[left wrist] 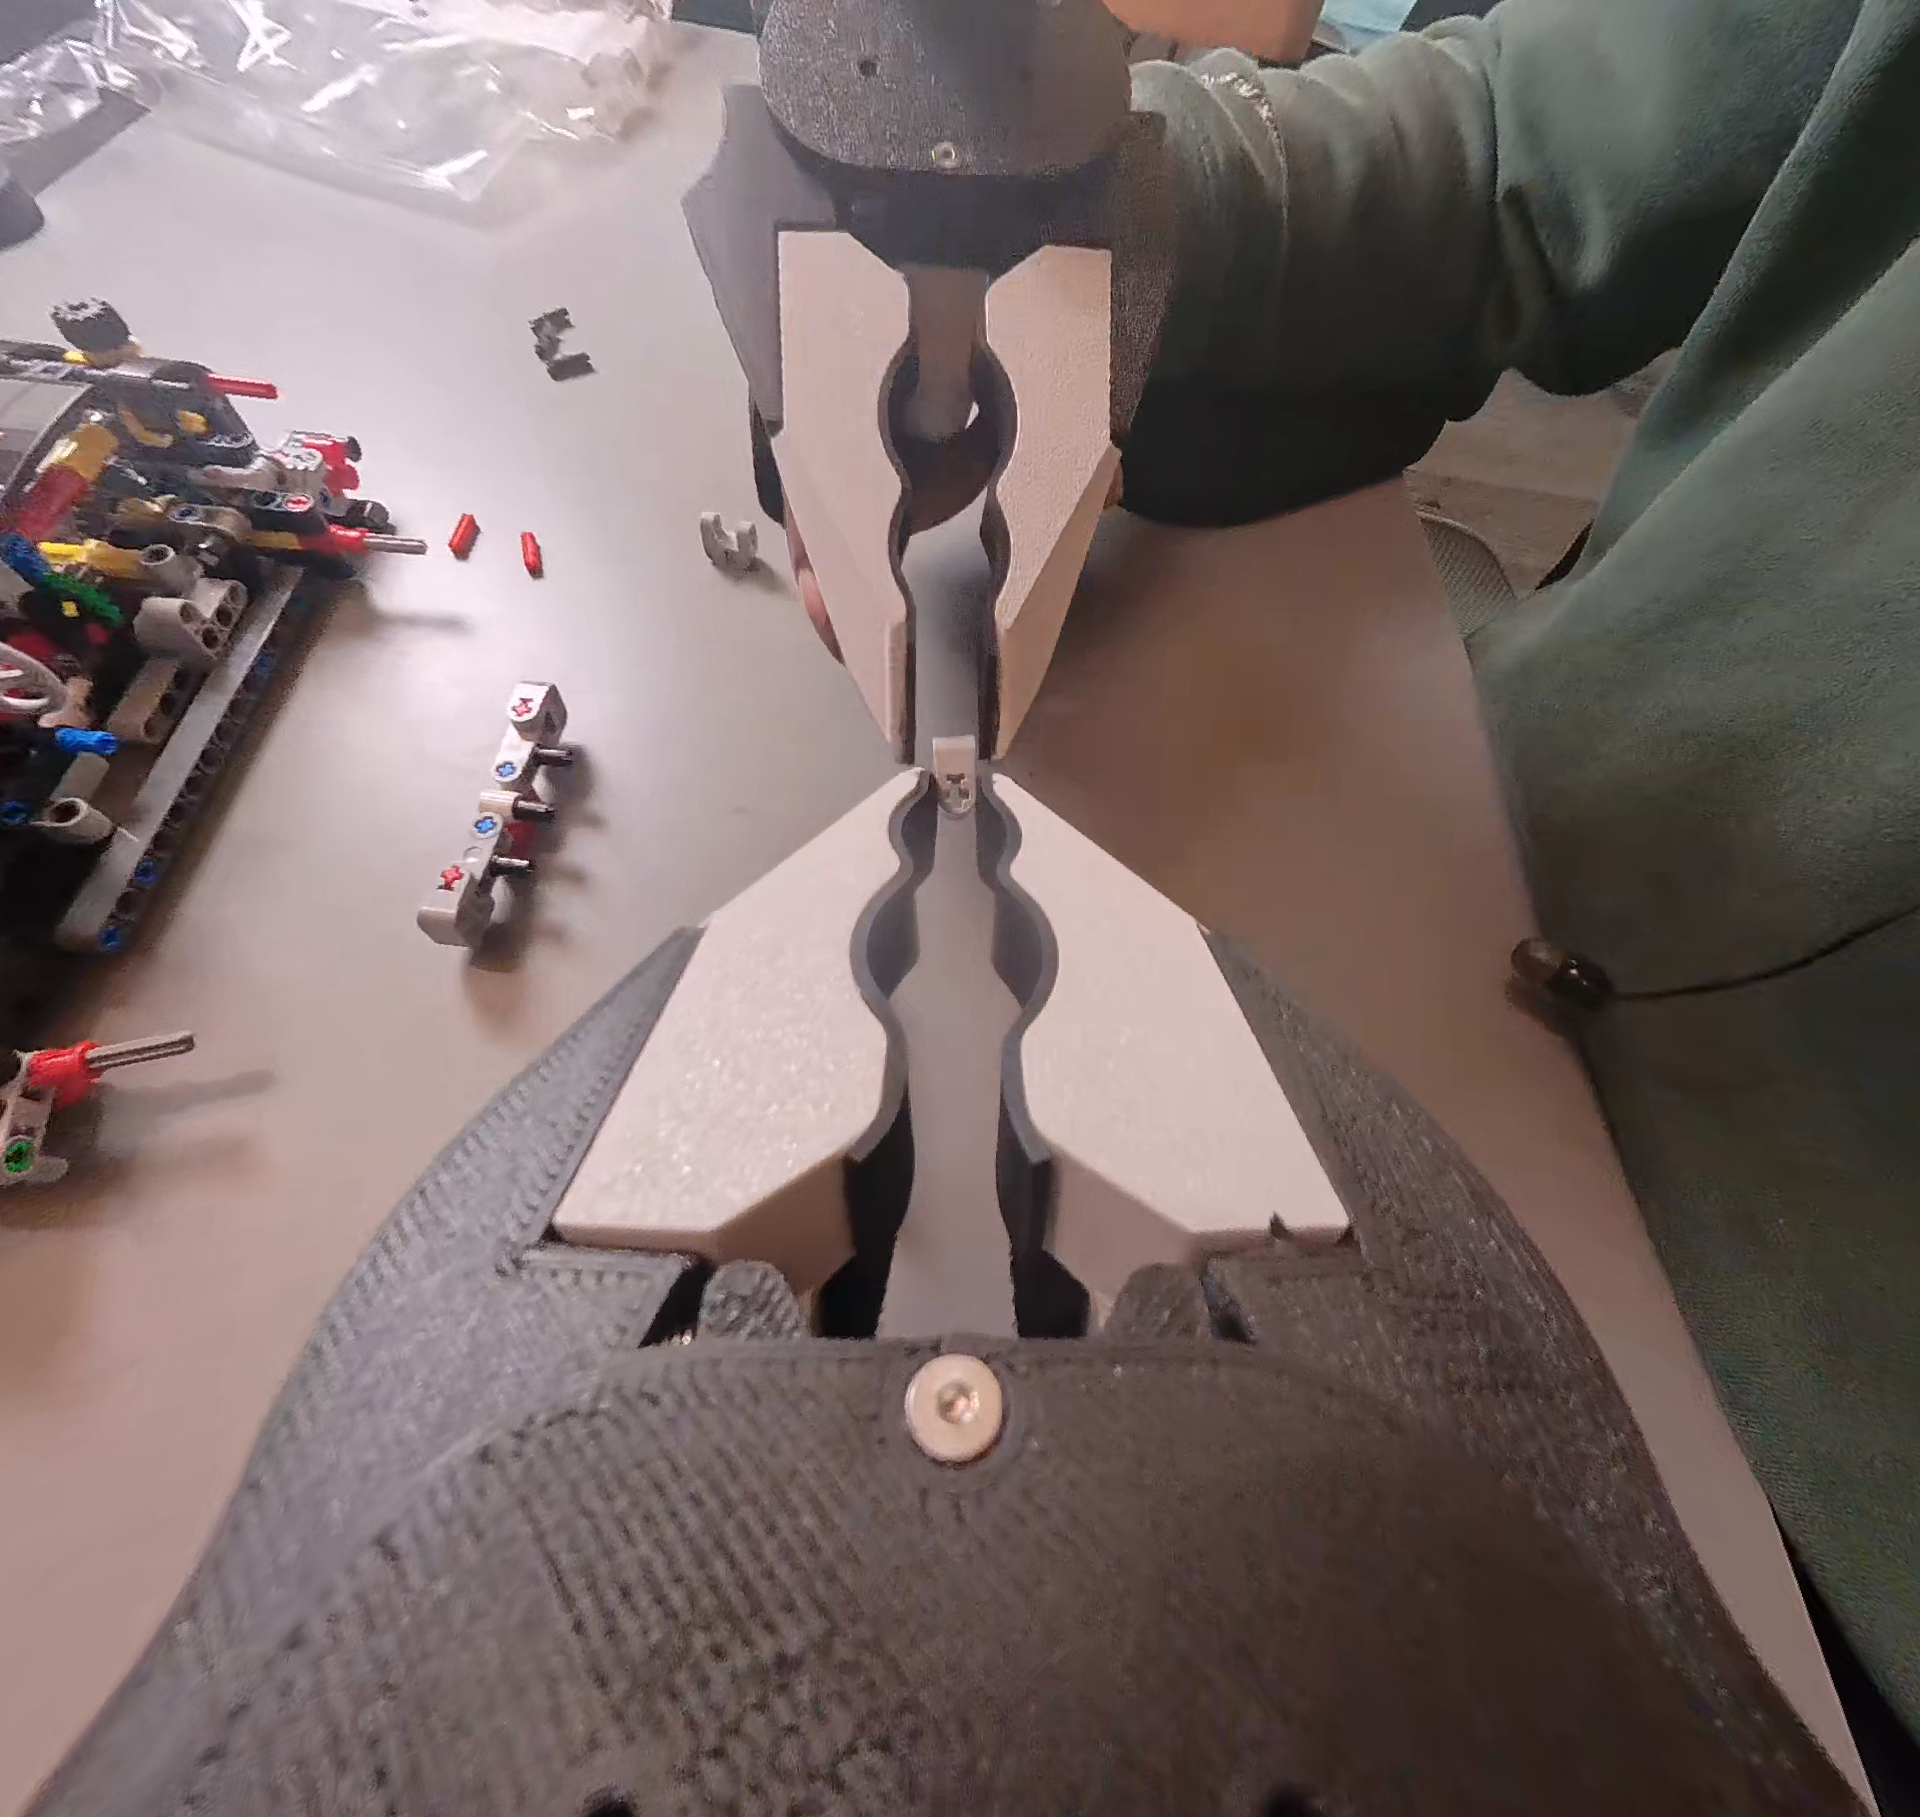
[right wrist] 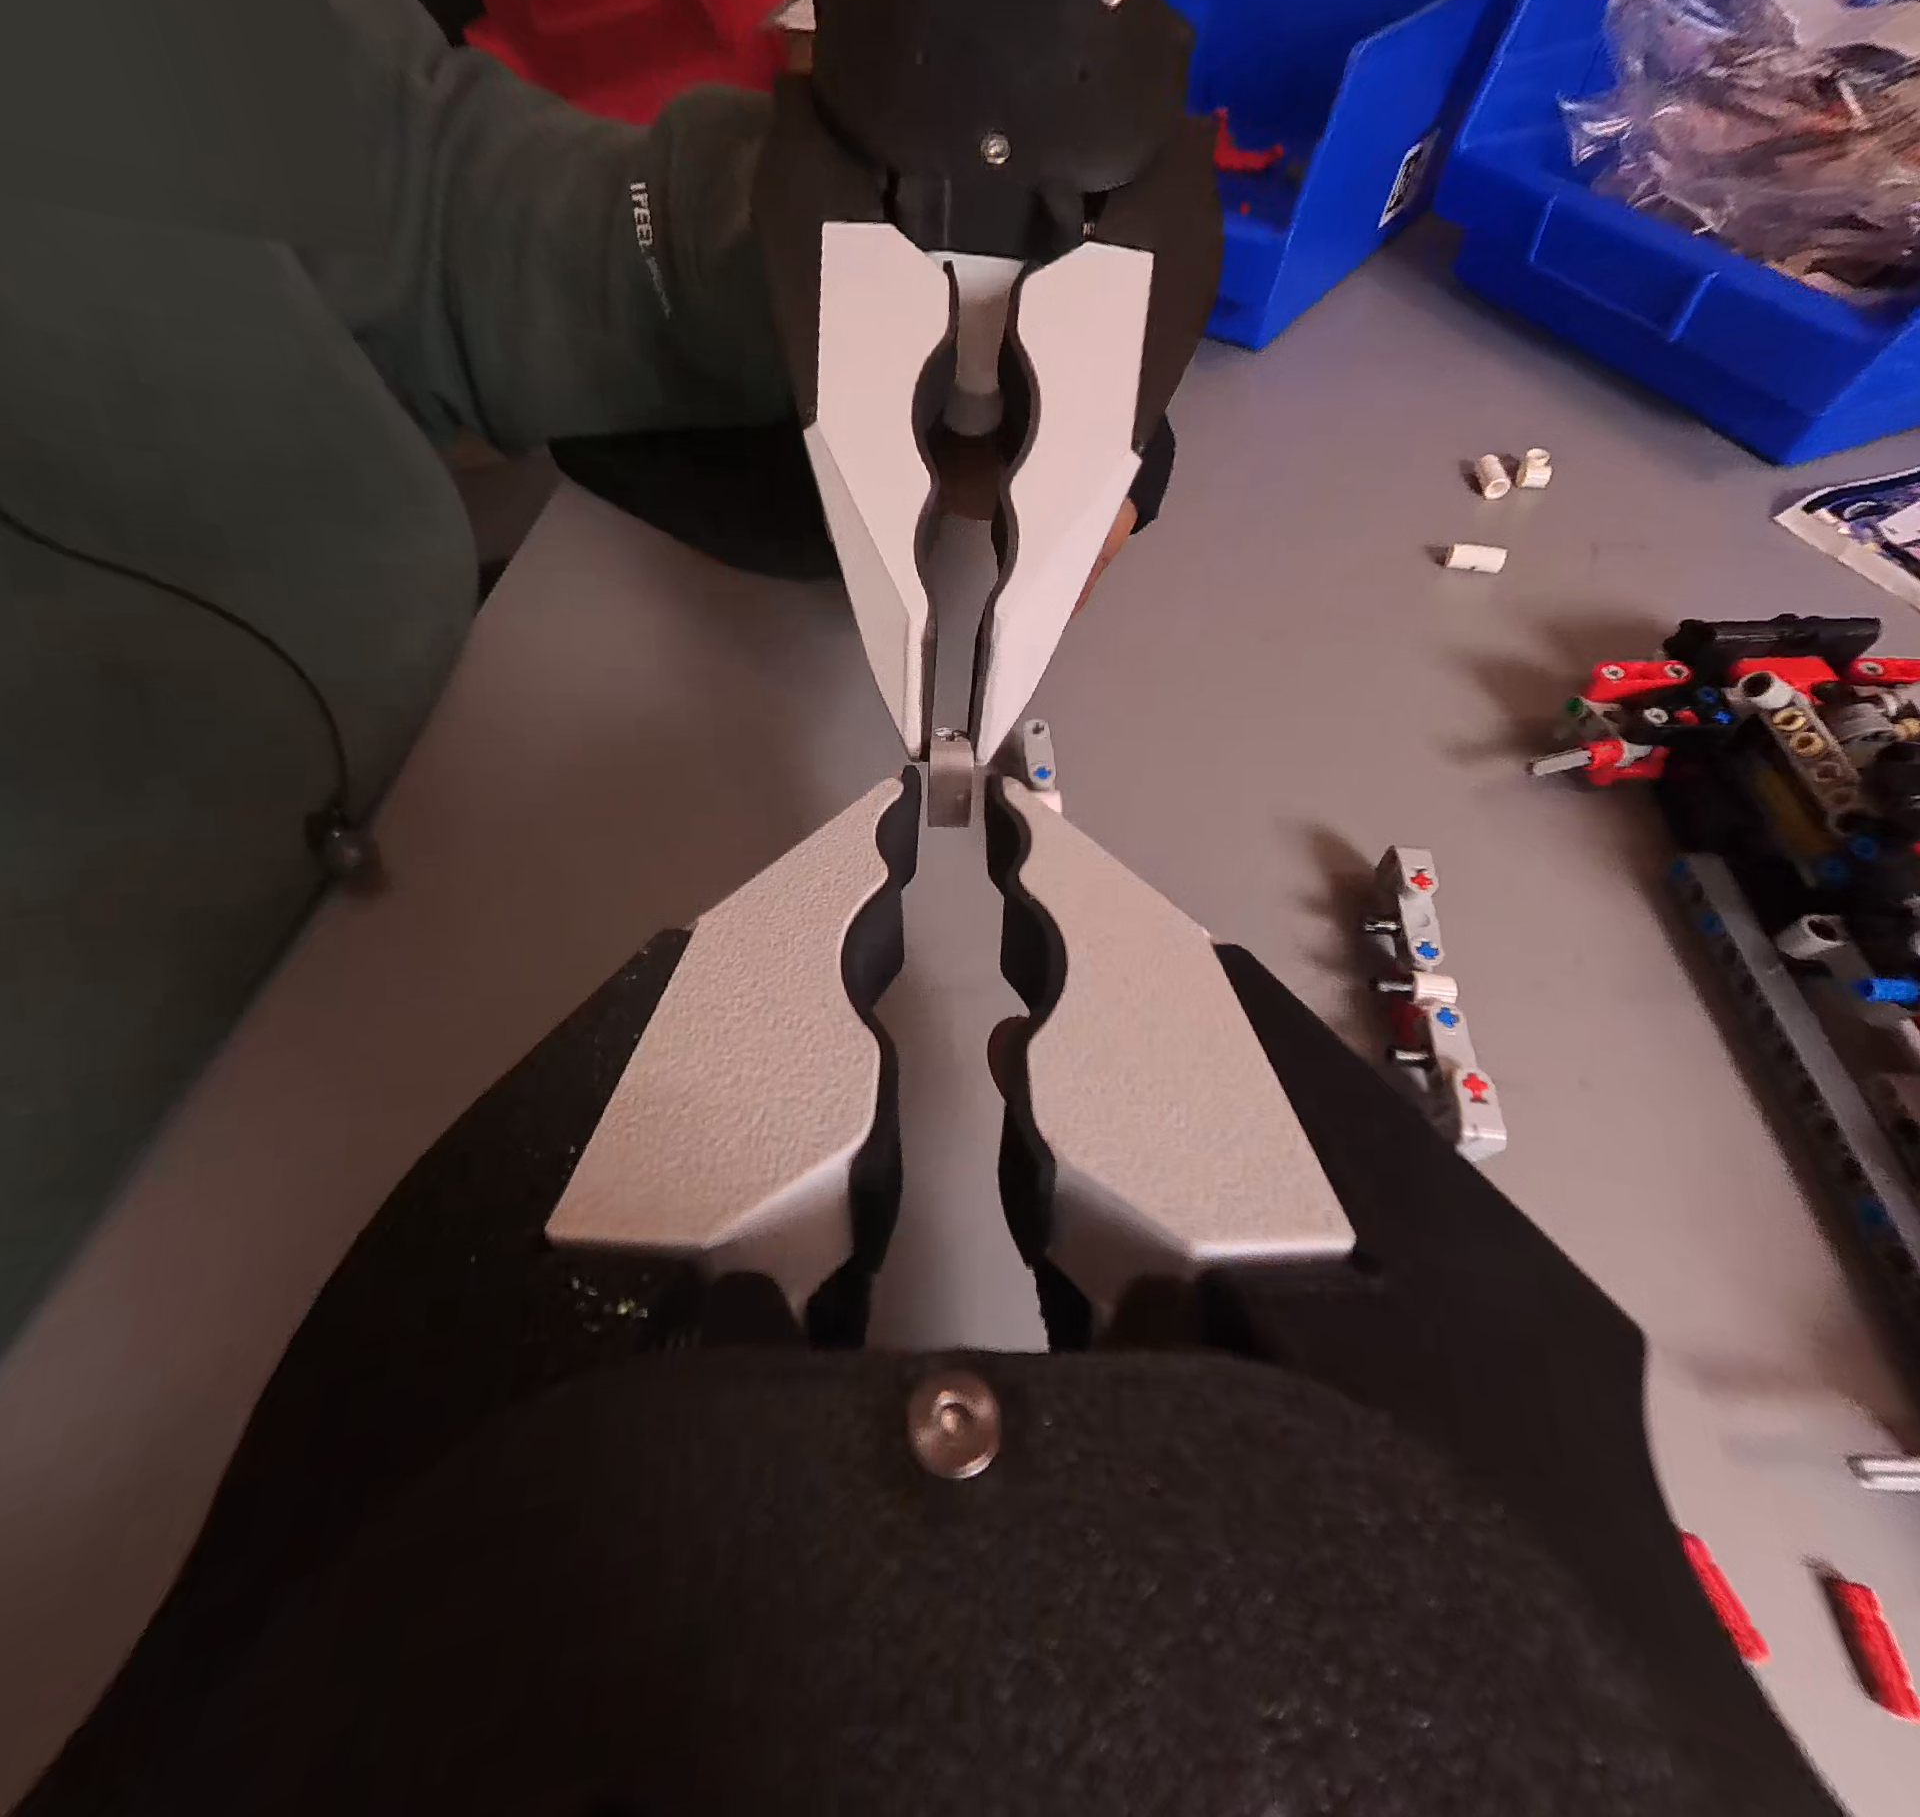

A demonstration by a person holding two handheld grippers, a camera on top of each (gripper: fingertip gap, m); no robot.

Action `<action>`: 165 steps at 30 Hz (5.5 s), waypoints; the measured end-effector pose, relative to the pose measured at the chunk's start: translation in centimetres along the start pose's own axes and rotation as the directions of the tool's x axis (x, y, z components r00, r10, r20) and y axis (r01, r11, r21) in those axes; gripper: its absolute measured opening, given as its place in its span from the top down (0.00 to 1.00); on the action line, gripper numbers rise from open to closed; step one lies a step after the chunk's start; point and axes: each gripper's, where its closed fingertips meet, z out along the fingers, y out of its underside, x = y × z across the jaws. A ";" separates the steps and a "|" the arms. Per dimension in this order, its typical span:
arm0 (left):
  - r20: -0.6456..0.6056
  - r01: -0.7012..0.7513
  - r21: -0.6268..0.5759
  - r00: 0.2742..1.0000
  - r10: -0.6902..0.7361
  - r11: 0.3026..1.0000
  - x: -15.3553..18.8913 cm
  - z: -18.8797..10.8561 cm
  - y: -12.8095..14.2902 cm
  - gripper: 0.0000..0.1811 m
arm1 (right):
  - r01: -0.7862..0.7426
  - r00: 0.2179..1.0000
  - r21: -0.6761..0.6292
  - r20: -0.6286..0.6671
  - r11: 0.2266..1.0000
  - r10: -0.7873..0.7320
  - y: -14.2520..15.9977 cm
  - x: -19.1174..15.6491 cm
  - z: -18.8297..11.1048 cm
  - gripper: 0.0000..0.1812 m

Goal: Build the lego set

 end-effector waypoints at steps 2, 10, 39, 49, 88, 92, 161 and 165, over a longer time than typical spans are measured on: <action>-0.005 -0.001 -0.015 1.000 0.001 1.000 0.1 0.2 0.2 0.97 | 0.011 1.000 -0.025 0.007 1.000 -0.011 0.4 -0.2 0.2 0.96; -0.015 0.002 -0.054 1.000 -0.003 0.999 0.3 0.5 0.9 0.97 | 0.045 0.999 -0.070 0.006 0.997 -0.044 1.1 -0.4 0.5 0.96; 0.020 0.061 -0.057 0.998 -0.060 0.997 -1.6 -0.6 2.0 0.97 | -0.083 0.996 0.121 -0.030 0.989 0.087 0.4 1.8 -1.0 0.97; -0.035 0.075 -0.029 0.997 -0.076 0.997 -0.7 -0.9 1.3 0.97 | -0.184 0.982 0.182 0.073 0.966 0.174 -0.6 1.0 -1.0 0.97; 0.028 -0.037 -0.140 0.999 0.041 0.989 -1.0 0.4 3.3 0.97 | -0.079 0.997 -0.009 -0.005 0.997 0.079 2.1 0.9 0.0 0.96; 0.043 -0.111 -0.206 0.991 0.123 0.972 -0.9 1.2 4.5 0.97 | 0.014 0.999 -0.133 -0.029 0.991 -0.018 3.8 0.6 0.4 0.97; -0.032 -0.170 -0.238 0.985 0.167 0.956 0.4 2.6 6.1 0.97 | 0.152 0.988 -0.314 0.016 0.937 -0.155 5.9 -1.1 1.0 0.96; -0.030 -0.167 -0.238 0.986 0.165 0.957 0.4 2.6 6.1 0.97 | 0.150 0.988 -0.316 0.016 0.937 -0.152 5.9 -1.1 0.9 0.96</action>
